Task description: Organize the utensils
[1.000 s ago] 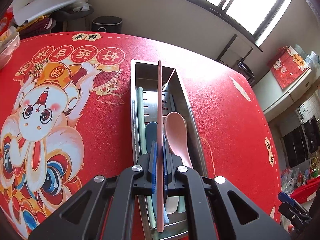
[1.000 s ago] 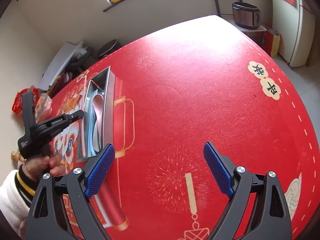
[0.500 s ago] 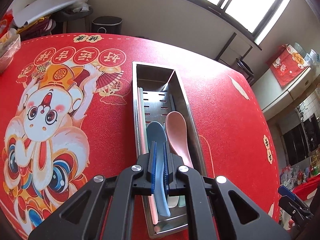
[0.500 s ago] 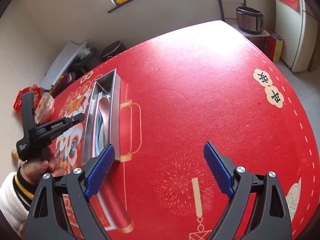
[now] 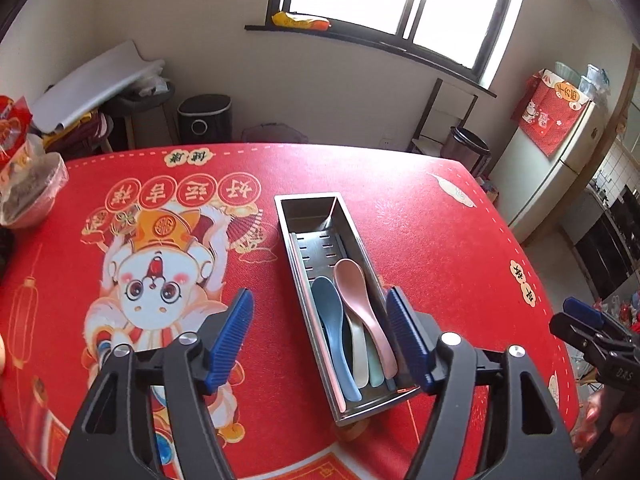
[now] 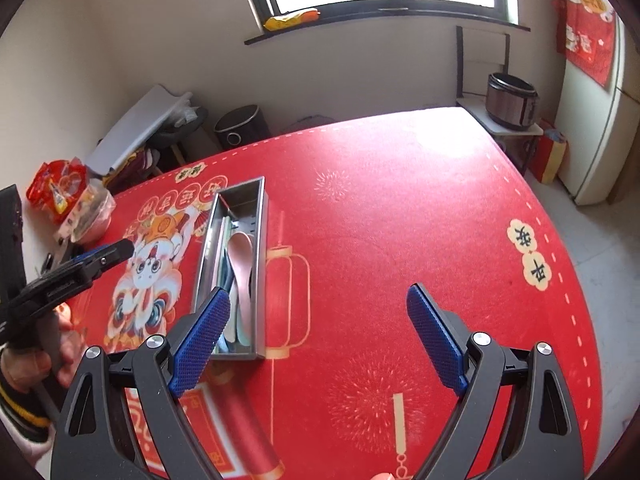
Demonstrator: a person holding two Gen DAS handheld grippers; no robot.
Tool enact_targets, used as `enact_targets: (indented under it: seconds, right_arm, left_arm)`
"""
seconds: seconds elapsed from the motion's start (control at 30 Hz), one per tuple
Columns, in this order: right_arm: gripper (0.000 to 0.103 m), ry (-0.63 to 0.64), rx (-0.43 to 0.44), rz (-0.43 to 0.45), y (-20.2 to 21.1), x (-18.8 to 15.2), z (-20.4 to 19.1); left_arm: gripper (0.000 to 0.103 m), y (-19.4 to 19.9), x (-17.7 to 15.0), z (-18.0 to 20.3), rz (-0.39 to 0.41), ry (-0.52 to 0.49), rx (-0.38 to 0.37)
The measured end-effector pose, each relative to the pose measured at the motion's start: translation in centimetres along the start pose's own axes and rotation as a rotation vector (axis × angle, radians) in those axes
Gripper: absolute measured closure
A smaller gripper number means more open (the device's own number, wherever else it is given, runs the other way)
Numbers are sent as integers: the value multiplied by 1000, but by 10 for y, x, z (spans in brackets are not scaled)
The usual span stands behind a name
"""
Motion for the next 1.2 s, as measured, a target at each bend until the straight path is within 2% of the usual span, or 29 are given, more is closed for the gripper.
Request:
enact_targets:
  seconds: [0.1, 0.17, 0.4, 0.6, 0.7, 0.87, 1.2]
  right_arm:
    - [16, 29, -12, 45, 15, 14, -14]
    - [16, 35, -22, 73, 26, 20, -22]
    - [16, 55, -83, 188, 77, 40, -50]
    - [16, 37, -196, 292, 124, 50, -53]
    - [16, 32, -256, 315, 139, 49, -51]
    - [16, 5, -297, 324, 152, 40, -44]
    - [16, -18, -321, 352, 163, 38, -39]
  left_arm:
    - [18, 28, 10, 1, 47, -38, 10]
    - [13, 48, 17, 1, 80, -55, 16]
    - [6, 109, 31, 3, 168, -83, 14]
    - [6, 149, 36, 7, 240, -117, 31]
    - [6, 160, 38, 12, 261, -155, 36]
    - [6, 168, 37, 19, 282, -187, 35]
    - [6, 165, 38, 26, 287, -207, 14]
Point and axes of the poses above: each gripper's, at about its wrist camera, not at the fingertips, and y roughly against the way its jaws point, z to its right, x to its top, the point moved 10 cm from there along -y, roughly the way its jaws point
